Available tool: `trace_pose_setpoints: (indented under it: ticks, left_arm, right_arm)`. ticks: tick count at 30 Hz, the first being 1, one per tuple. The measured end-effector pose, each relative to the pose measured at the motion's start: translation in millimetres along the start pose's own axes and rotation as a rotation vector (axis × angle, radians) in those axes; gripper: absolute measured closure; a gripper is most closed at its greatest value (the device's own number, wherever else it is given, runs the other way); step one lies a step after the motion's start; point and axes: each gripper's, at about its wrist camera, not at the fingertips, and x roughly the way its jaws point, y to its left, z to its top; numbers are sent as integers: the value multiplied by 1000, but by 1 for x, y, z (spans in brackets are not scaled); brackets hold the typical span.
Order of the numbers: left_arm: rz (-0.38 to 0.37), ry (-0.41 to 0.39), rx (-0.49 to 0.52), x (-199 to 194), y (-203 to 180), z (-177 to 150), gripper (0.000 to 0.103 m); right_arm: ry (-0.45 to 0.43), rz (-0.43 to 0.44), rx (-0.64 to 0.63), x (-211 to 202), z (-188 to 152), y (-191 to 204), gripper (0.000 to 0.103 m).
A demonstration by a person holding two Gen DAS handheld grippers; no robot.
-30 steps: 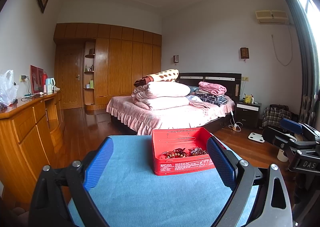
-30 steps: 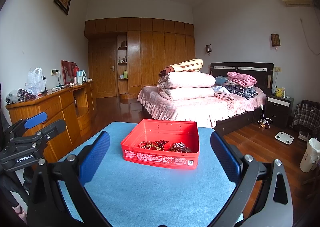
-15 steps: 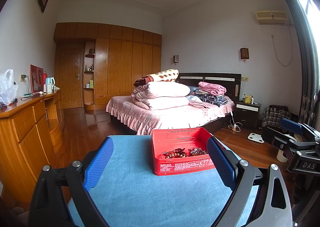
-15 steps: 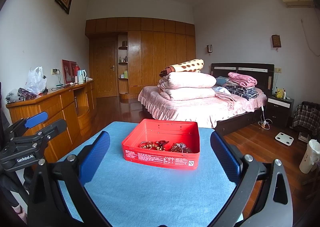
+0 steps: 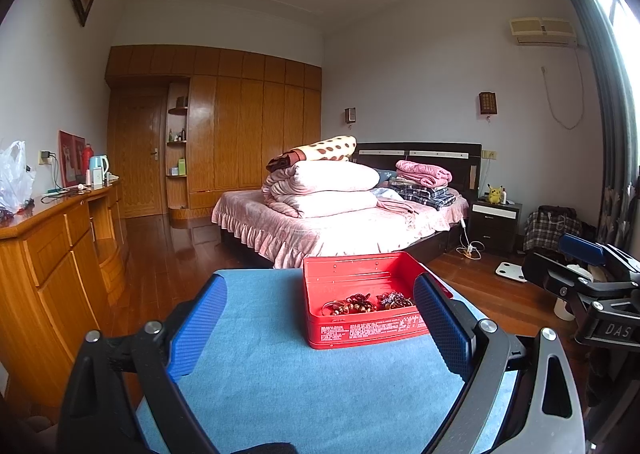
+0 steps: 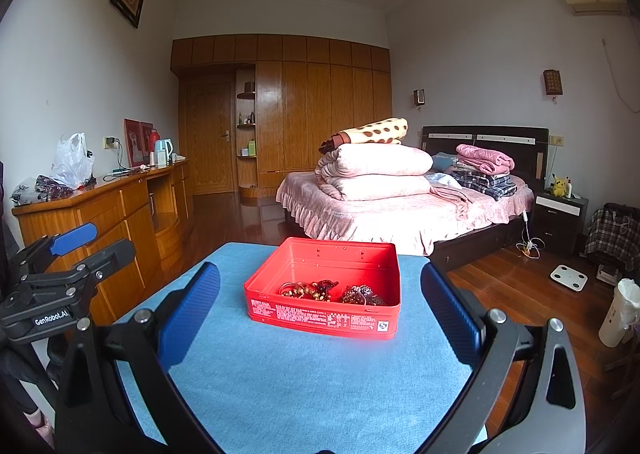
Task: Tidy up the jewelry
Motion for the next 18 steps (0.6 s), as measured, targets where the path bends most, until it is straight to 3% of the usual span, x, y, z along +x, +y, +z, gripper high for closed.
trace_pose_setpoints:
  ticks: [18]
  left_arm:
    - [-10, 13, -16, 2, 2, -1, 10]
  right_arm:
    - [7, -1, 0, 1, -2, -1, 5]
